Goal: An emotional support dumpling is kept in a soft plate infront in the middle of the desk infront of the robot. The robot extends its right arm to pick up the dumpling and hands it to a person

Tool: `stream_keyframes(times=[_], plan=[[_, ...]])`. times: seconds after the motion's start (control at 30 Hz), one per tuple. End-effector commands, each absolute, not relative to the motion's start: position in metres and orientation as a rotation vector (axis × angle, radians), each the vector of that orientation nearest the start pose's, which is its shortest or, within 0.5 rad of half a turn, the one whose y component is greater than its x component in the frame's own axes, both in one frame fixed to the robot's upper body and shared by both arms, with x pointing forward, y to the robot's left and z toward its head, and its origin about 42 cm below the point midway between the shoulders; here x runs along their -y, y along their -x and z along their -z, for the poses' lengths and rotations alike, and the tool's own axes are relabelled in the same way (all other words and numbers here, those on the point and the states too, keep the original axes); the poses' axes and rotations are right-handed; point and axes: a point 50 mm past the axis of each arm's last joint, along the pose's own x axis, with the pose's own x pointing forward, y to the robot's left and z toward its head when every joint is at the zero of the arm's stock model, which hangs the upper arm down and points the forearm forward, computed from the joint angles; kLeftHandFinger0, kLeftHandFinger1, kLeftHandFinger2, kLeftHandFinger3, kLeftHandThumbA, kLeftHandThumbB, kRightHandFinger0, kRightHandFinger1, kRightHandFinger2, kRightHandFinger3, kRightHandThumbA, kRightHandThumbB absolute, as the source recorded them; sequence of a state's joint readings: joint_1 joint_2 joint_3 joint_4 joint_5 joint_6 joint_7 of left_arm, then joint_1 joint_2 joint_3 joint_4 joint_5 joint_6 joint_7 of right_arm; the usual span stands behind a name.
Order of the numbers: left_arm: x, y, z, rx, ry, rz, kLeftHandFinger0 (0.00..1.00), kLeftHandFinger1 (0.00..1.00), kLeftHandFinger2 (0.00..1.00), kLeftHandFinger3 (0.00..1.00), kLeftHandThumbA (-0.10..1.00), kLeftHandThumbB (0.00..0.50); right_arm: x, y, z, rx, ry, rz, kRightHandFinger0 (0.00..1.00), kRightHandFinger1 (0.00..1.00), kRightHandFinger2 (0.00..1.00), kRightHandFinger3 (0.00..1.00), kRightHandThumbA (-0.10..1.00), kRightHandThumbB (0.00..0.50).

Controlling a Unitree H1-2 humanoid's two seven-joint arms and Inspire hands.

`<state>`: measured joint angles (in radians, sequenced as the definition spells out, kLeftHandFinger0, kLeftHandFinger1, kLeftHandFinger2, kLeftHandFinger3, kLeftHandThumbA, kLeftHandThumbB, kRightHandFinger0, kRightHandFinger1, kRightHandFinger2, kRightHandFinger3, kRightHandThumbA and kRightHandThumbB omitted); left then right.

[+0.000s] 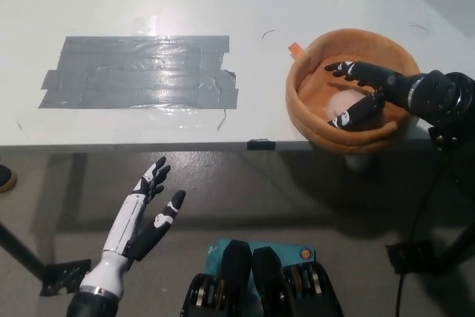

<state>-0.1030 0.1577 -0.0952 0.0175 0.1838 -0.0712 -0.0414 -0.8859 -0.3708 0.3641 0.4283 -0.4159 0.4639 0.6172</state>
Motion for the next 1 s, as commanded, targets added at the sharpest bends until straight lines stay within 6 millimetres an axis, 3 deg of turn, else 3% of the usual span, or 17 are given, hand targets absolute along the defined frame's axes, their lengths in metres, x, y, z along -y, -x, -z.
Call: stream_keyframes(times=[0.0, 0.3, 0.4, 0.43, 0.53, 0.57, 0.6, 0.63, 0.67, 0.7, 0.73, 0.77, 0.8, 0.83, 0.87, 0.9, 0.97], plan=[[-0.229, -0.322, -0.140, 0.211, -0.355, 0.153, 1.00, 1.00, 1.00, 1.00, 0.78, 0.030, 0.214, -0.515, -0.299, -0.255, 1.004, -0.519, 1.00, 1.00, 1.00, 1.00, 1.00, 0.361], [-0.230, -0.324, -0.142, 0.212, -0.351, 0.151, 1.00, 1.00, 1.00, 1.00, 0.81, 0.032, 0.223, -0.524, -0.300, -0.344, 1.175, -0.512, 1.00, 1.00, 1.00, 1.00, 0.98, 0.347], [-0.231, -0.326, -0.143, 0.215, -0.360, 0.150, 1.00, 1.00, 1.00, 1.00, 0.83, 0.030, 0.223, -0.529, -0.305, -0.370, 1.233, -0.555, 1.00, 1.00, 1.00, 1.00, 0.76, 0.321], [-0.231, -0.326, -0.143, 0.216, -0.360, 0.149, 1.00, 1.00, 1.00, 1.00, 0.83, 0.030, 0.223, -0.531, -0.306, -0.376, 1.258, -0.574, 1.00, 1.00, 1.00, 1.00, 0.75, 0.316], [-0.231, -0.328, -0.144, 0.220, -0.358, 0.150, 1.00, 1.00, 1.00, 1.00, 0.85, 0.030, 0.221, -0.535, -0.309, -0.416, 1.375, -0.587, 1.00, 1.00, 1.00, 1.00, 0.45, 0.326], [-0.231, -0.328, -0.144, 0.220, -0.360, 0.150, 1.00, 1.00, 1.00, 1.00, 0.87, 0.033, 0.221, -0.537, -0.308, -0.434, 1.381, -0.577, 0.91, 1.00, 1.00, 1.00, 0.31, 0.337], [-0.231, -0.328, -0.144, 0.218, -0.360, 0.149, 1.00, 1.00, 1.00, 1.00, 0.87, 0.033, 0.221, -0.537, -0.308, -0.451, 1.380, -0.555, 0.56, 0.73, 0.83, 1.00, 0.15, 0.310], [-0.230, -0.328, -0.145, 0.218, -0.358, 0.146, 1.00, 1.00, 1.00, 1.00, 0.87, 0.031, 0.221, -0.537, -0.309, -0.453, 1.389, -0.535, 0.09, 0.27, 0.47, 1.00, 0.00, 0.278], [-0.230, -0.330, -0.146, 0.222, -0.359, 0.145, 1.00, 1.00, 1.00, 1.00, 0.87, 0.029, 0.221, -0.536, -0.311, -0.441, 1.408, -0.533, 0.02, 0.21, 0.42, 1.00, -0.04, 0.291], [-0.230, -0.331, -0.148, 0.228, -0.360, 0.144, 1.00, 1.00, 1.00, 1.00, 0.87, 0.026, 0.221, -0.537, -0.313, -0.423, 1.450, -0.535, 0.00, 0.19, 0.36, 0.66, -0.10, 0.288], [-0.230, -0.331, -0.148, 0.230, -0.359, 0.144, 1.00, 1.00, 1.00, 1.00, 0.88, 0.025, 0.221, -0.537, -0.314, -0.416, 1.481, -0.535, 0.01, 0.25, 0.37, 0.57, -0.10, 0.237], [-0.231, -0.332, -0.148, 0.232, -0.361, 0.143, 1.00, 1.00, 1.00, 1.00, 0.89, 0.029, 0.220, -0.538, -0.314, -0.400, 1.541, -0.520, 0.13, 0.40, 0.44, 0.56, -0.10, 0.184], [-0.231, -0.332, -0.149, 0.232, -0.363, 0.143, 1.00, 1.00, 1.00, 1.00, 0.89, 0.029, 0.220, -0.538, -0.315, -0.397, 1.547, -0.512, 0.27, 0.51, 0.51, 0.62, -0.10, 0.165], [-0.231, -0.332, -0.149, 0.231, -0.365, 0.143, 1.00, 1.00, 1.00, 1.00, 0.89, 0.029, 0.220, -0.538, -0.315, -0.395, 1.553, -0.505, 0.31, 0.53, 0.49, 0.64, -0.10, 0.159], [-0.231, -0.333, -0.150, 0.234, -0.366, 0.143, 1.00, 1.00, 1.00, 1.00, 0.91, 0.031, 0.220, -0.538, -0.314, -0.391, 1.548, -0.490, 0.33, 0.50, 0.48, 0.94, -0.10, 0.149], [-0.231, -0.333, -0.150, 0.235, -0.364, 0.144, 1.00, 1.00, 1.00, 1.00, 0.91, 0.029, 0.220, -0.537, -0.313, -0.383, 1.541, -0.474, 0.28, 0.45, 0.46, 1.00, -0.10, 0.152], [-0.231, -0.336, -0.152, 0.243, -0.365, 0.144, 1.00, 1.00, 1.00, 1.00, 0.91, 0.021, 0.221, -0.539, -0.316, -0.372, 1.530, -0.458, 0.22, 0.37, 0.40, 1.00, -0.10, 0.161]])
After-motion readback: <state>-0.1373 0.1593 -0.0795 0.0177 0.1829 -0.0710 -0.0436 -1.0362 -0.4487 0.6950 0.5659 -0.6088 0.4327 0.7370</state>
